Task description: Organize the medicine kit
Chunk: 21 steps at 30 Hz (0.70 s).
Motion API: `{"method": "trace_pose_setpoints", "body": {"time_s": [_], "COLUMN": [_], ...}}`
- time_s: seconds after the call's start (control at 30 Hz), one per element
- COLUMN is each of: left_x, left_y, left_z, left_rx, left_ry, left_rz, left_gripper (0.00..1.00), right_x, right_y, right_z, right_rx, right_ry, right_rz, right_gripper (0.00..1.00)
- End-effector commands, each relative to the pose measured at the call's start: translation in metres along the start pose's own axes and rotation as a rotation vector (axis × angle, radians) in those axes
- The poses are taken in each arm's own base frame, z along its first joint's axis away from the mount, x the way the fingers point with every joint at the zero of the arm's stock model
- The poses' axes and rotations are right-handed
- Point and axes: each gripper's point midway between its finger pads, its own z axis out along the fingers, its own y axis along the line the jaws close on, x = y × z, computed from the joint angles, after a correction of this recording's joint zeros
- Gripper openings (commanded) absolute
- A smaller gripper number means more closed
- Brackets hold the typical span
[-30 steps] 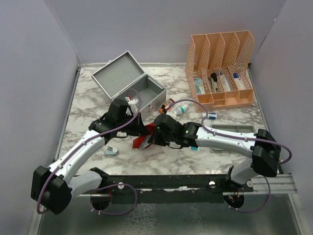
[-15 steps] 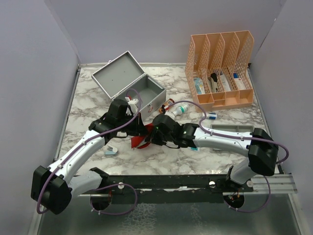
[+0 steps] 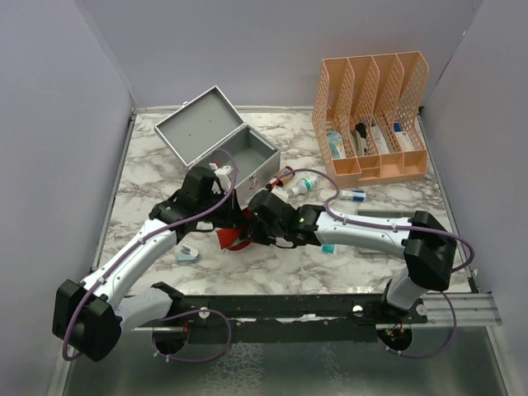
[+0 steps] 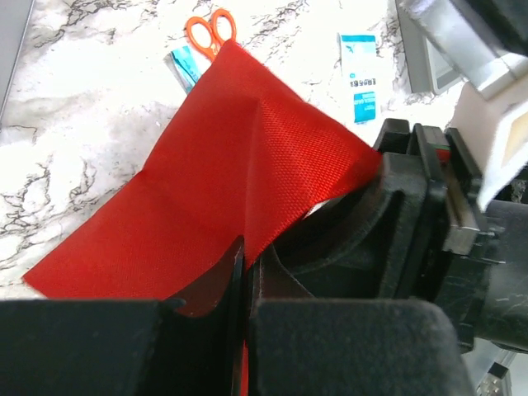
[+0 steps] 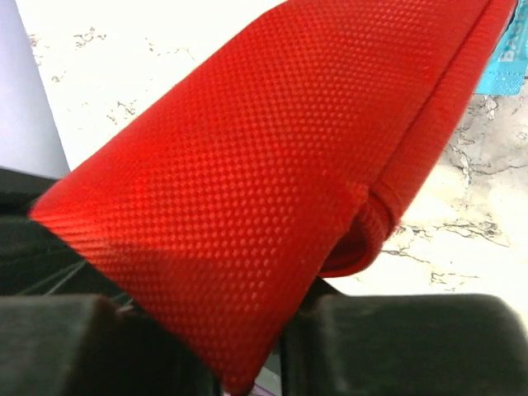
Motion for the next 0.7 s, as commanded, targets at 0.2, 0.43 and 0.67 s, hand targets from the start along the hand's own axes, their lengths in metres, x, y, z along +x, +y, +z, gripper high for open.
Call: {"method": "trace_pose_setpoints", "body": {"time_s": [0.2, 0.43, 0.67], "left_x": [0.002, 0.002, 0.005], "left_y": [-0.011, -0.01, -0.009], "left_z": [0.002, 0.003, 0.004], "left_rx": [0.057, 0.055, 0.052], "left_ry": [0.017, 0.021, 0.027], "left_rz": [0.005, 0.002, -0.001], "left_gripper": [0.0, 0.0, 0.0], "right_x": [-0.011, -0.005, -0.002], "right_y": [0.014, 0.013, 0.008], "right_z": [-0.046, -0.032, -0.014], "right_rx": [-0.187, -0.142, -0.103], "right_ry": [-0.05, -0.015, -0.012], "right_rz": [-0.015, -0.011, -0.033], "right_gripper": [0.34, 0.25, 0.15]}}
